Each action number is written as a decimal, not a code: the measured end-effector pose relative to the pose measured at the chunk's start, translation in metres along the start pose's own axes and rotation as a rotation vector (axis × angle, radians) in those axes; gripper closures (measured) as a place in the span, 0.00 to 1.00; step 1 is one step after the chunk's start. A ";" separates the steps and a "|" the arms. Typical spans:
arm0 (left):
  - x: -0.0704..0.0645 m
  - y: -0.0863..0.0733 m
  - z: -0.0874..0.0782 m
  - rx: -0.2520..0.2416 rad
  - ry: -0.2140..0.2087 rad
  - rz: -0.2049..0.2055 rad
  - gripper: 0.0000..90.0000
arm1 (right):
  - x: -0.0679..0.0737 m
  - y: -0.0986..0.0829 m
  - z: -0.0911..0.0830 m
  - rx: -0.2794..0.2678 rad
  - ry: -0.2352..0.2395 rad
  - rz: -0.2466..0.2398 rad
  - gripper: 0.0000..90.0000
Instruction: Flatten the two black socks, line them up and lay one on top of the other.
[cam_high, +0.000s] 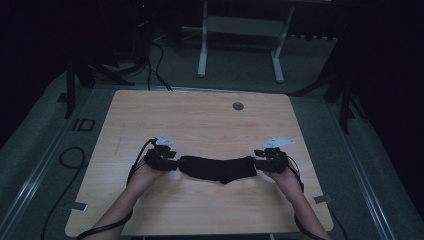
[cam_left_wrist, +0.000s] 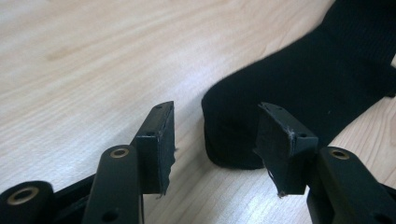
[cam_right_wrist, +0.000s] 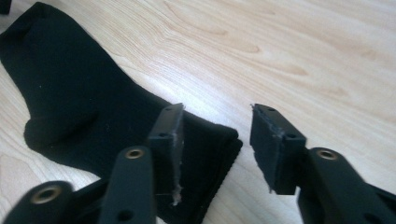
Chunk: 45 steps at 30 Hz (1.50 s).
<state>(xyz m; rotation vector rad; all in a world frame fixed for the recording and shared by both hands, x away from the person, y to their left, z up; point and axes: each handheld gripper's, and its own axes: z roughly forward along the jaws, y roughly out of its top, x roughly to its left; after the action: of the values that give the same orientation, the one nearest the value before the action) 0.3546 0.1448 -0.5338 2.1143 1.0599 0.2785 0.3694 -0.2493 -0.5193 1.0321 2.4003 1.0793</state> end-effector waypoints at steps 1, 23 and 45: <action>0.000 0.000 -0.001 -0.007 0.013 0.006 0.53 | 0.001 0.002 -0.001 -0.003 -0.002 -0.011 0.52; 0.002 -0.028 -0.014 -0.185 0.093 -0.001 0.11 | -0.009 -0.010 -0.011 -0.063 -0.013 0.022 0.15; 0.019 -0.071 -0.039 -0.116 0.154 -0.047 0.11 | -0.027 -0.038 -0.022 -0.029 -0.072 0.046 0.15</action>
<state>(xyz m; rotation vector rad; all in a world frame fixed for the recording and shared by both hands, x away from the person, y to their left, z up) 0.3049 0.2066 -0.5581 1.9869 1.1516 0.4750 0.3575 -0.2974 -0.5336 1.1029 2.3084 1.0704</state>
